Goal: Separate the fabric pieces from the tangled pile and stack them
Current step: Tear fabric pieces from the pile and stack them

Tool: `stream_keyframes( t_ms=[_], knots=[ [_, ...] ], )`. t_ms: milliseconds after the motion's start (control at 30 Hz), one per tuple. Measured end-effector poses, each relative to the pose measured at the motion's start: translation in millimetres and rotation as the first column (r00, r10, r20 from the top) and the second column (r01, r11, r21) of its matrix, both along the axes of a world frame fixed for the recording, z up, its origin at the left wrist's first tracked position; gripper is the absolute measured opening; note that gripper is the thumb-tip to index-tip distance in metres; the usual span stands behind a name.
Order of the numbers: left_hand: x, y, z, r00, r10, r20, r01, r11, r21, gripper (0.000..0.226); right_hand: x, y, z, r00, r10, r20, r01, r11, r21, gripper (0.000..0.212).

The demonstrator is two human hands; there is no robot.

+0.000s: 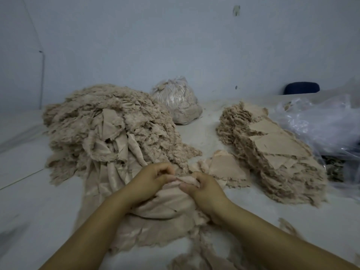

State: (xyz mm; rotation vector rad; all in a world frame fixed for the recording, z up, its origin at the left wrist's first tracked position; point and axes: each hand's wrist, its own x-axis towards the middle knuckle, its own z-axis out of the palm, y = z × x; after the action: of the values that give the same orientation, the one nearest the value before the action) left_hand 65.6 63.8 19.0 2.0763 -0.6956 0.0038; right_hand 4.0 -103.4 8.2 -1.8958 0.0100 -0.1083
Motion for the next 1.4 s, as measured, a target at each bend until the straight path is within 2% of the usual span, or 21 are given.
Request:
stream_keyframes(
  t_ms=[67, 133, 233, 333, 433, 567, 633, 700, 767, 833, 900, 967, 1000, 1067, 1100, 1167, 1267, 1400],
  knots=[
    [9.2, 9.5, -5.9, 0.983, 0.174, 0.062, -0.174, 0.985, 0.0, 0.023, 0.0, -9.4, -2.0, 0.999, -0.043, 0.012, 0.04, 0.986, 0.164, 0.022],
    [13.0, 17.2, -9.9, 0.974, 0.221, 0.04, -0.219, 0.974, -0.057, 0.017, 0.3, -18.1, -2.3, 1.0, -0.021, 0.002, 0.02, 0.953, 0.303, 0.001],
    [3.7, 3.9, -9.6, 1.0, 0.017, 0.017, -0.017, 0.999, 0.038, 0.023, 2.1, -20.3, -4.3, 0.999, 0.031, 0.021, -0.037, 0.927, 0.374, 0.014],
    [-3.5, -16.2, -7.8, 0.995, -0.102, 0.02, 0.099, 0.989, 0.113, 0.029, 7.2, -14.5, -3.9, 0.999, 0.029, 0.031, -0.037, 0.946, 0.323, 0.017],
    [-2.8, -21.7, -13.2, 0.999, -0.032, -0.002, 0.032, 0.999, -0.036, 0.035, 13.8, -14.0, -5.9, 0.993, -0.071, 0.099, 0.04, 0.958, 0.285, 0.01],
    [-4.7, -25.4, -21.2, 0.998, 0.056, -0.034, -0.062, 0.981, -0.181, 0.042, 16.8, -15.4, -9.6, 0.965, -0.212, 0.154, 0.137, 0.909, 0.393, 0.024],
    [-2.4, -23.1, -21.6, 0.987, 0.127, -0.1, -0.153, 0.933, -0.327, 0.04, 18.0, -18.9, -9.1, 0.947, -0.291, 0.137, 0.194, 0.856, 0.478, 0.023],
    [-0.5, -17.2, -23.0, 0.965, 0.161, -0.205, -0.243, 0.839, -0.486, 0.035, 20.9, -28.3, -6.7, 0.921, -0.382, 0.082, 0.276, 0.784, 0.556, 0.018],
    [0.0, -10.6, -25.8, 0.944, 0.155, -0.29, -0.297, 0.781, -0.55, 0.036, 22.1, -38.8, -5.5, 0.912, -0.41, -0.016, 0.348, 0.752, 0.559, 0.029],
    [-1.8, -9.9, -25.1, 0.94, 0.138, -0.312, -0.277, 0.844, -0.459, 0.044, 20.3, -41.8, -10.0, 0.932, -0.36, -0.049, 0.33, 0.784, 0.526, 0.038],
    [-8.2, -20.6, -20.4, 0.949, 0.062, -0.308, -0.164, 0.934, -0.318, 0.054, 16.2, -32.6, -13.3, 0.962, -0.274, -0.014, 0.248, 0.849, 0.466, 0.036],
    [-14.8, -38.7, -20.7, 0.952, 0.031, -0.305, -0.105, 0.968, -0.227, 0.064, 11.6, -20.7, -17.7, 0.985, -0.172, 0.01, 0.152, 0.891, 0.427, 0.03],
    [-18.2, -47.9, -23.5, 0.951, 0.042, -0.308, -0.117, 0.966, -0.229, 0.059, 9.0, -16.1, -19.2, 0.989, -0.149, 0.017, 0.129, 0.904, 0.408, 0.026],
    [-24.2, -60.4, -25.7, 0.926, 0.093, -0.365, -0.23, 0.908, -0.351, 0.022, 5.3, -11.5, -20.0, 0.986, -0.161, 0.04, 0.133, 0.912, 0.389, 0.016],
    [-26.1, -63.1, -25.4, 0.898, 0.104, -0.428, -0.302, 0.853, -0.426, 0.012, 3.7, -10.7, -19.6, 0.987, -0.158, 0.038, 0.13, 0.908, 0.399, 0.016],
    [-24.6, -64.2, -25.3, 0.84, 0.106, -0.532, -0.41, 0.765, -0.497, 0.019, 1.4, -11.1, -16.6, 0.995, -0.097, 0.008, 0.083, 0.893, 0.442, 0.021],
    [-23.7, -65.0, -20.8, 0.801, 0.124, -0.585, -0.482, 0.714, -0.508, 0.019, 0.7, -11.3, -12.5, 0.998, 0.025, -0.064, 0.011, 0.865, 0.502, 0.027],
    [-22.7, -58.3, -16.9, 0.805, 0.085, -0.587, -0.487, 0.659, -0.573, 0.02, -5.1, -14.3, -13.2, 0.983, 0.132, -0.131, -0.068, 0.91, 0.41, 0.024]
  ],
)
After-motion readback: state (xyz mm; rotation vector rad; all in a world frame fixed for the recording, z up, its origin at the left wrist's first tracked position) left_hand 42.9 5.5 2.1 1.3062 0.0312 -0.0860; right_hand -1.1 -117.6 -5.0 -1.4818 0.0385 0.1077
